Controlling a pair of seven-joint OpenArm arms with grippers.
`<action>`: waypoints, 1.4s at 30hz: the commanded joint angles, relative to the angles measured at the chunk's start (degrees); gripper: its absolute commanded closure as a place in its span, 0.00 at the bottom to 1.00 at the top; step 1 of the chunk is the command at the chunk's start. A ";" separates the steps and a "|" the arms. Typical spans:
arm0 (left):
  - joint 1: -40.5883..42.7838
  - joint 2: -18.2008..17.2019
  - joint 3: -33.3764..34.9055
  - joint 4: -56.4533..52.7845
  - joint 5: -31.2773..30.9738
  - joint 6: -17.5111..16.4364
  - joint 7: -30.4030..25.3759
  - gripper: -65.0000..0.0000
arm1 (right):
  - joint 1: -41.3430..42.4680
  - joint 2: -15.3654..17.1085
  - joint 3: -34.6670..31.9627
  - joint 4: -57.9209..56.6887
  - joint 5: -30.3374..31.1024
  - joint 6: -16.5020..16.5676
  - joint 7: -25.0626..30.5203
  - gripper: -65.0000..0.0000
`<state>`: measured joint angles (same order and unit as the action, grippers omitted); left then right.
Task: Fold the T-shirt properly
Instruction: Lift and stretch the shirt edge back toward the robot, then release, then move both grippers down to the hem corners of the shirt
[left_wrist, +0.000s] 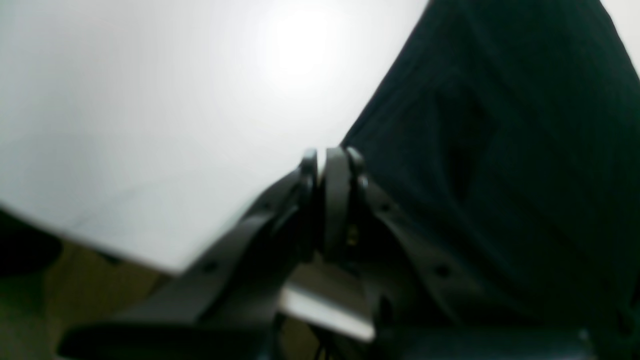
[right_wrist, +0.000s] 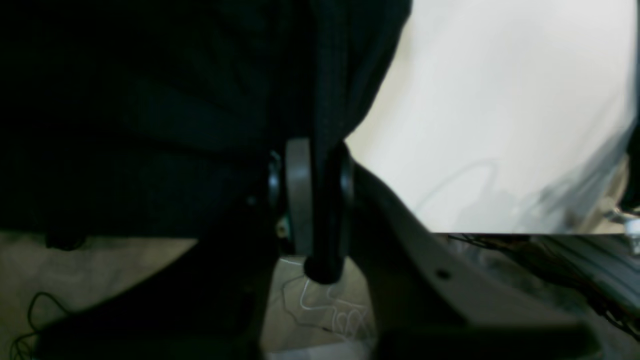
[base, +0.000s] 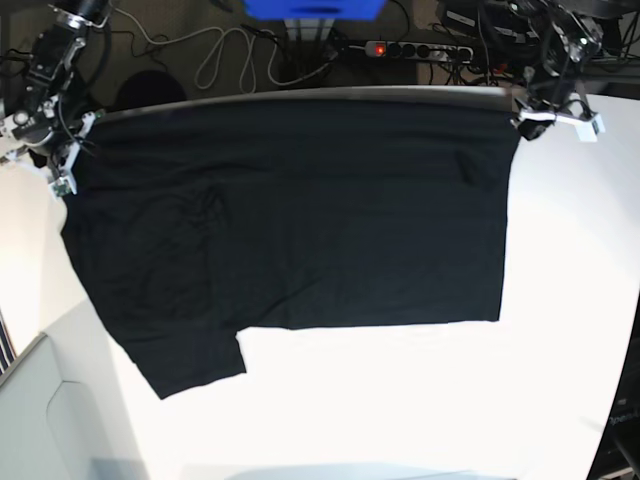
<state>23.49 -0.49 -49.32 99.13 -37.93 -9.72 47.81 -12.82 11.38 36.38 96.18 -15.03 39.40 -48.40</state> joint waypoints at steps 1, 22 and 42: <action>0.65 -0.17 -0.66 1.04 -0.35 -0.09 -1.35 1.00 | 0.03 0.89 0.59 0.92 -0.84 0.60 0.18 1.00; 4.43 1.85 -2.42 1.13 -0.35 -0.09 -0.82 1.00 | -0.85 0.80 1.03 1.36 -0.75 0.60 0.18 0.68; 6.45 1.50 -2.50 8.25 -7.47 -0.09 -1.17 0.26 | -0.41 -0.96 6.30 8.74 -0.49 0.60 0.18 0.51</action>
<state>29.50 1.65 -51.37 106.37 -44.45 -9.50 47.81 -13.41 9.69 42.35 103.98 -15.44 39.42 -48.51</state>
